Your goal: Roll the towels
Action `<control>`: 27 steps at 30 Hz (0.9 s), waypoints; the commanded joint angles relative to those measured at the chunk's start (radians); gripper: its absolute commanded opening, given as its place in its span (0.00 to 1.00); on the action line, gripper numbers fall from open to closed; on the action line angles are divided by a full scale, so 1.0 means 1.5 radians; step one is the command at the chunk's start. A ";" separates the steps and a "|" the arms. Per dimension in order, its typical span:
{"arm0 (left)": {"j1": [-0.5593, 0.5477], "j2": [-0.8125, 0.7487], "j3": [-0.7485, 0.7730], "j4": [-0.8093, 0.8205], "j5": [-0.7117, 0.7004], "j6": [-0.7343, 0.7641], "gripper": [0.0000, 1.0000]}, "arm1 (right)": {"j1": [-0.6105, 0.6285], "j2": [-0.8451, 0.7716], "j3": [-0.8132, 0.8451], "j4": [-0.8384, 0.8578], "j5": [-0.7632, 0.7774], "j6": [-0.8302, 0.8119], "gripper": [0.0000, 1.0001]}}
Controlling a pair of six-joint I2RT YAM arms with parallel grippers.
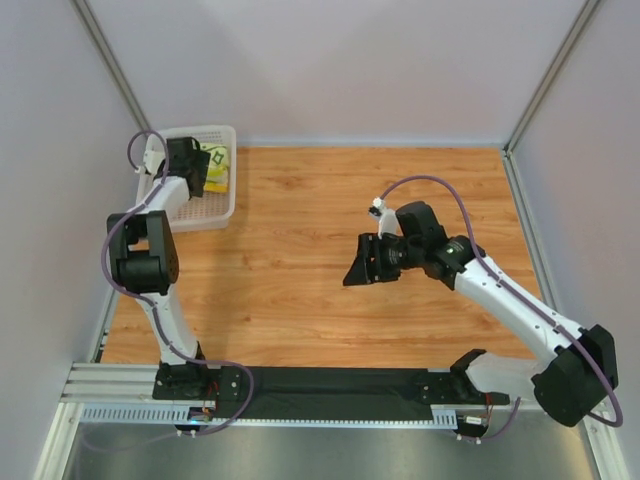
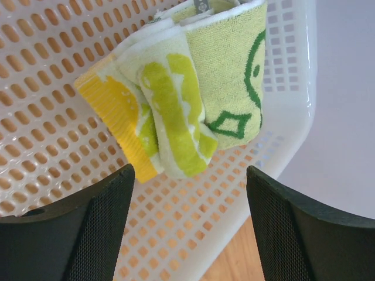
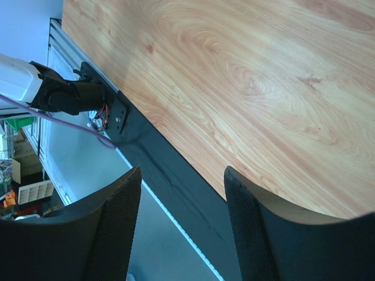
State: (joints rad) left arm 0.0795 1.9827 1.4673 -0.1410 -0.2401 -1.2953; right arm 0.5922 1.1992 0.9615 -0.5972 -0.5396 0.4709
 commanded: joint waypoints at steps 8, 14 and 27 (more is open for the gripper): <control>0.009 -0.196 -0.088 -0.116 -0.027 0.078 0.82 | -0.002 -0.064 0.005 -0.057 0.032 -0.027 0.61; 0.011 -0.354 -0.200 -0.112 -0.026 0.206 0.79 | -0.001 -0.087 0.011 -0.067 0.050 -0.025 0.61; 0.011 -0.714 -0.513 0.057 0.071 0.563 0.77 | 0.015 -0.156 -0.009 -0.067 0.016 -0.001 0.63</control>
State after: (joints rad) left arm 0.0921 0.9901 0.7998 -0.1635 -0.2001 -0.6342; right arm 0.6041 1.0096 0.9611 -0.6952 -0.4934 0.4557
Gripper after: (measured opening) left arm 0.774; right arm 0.624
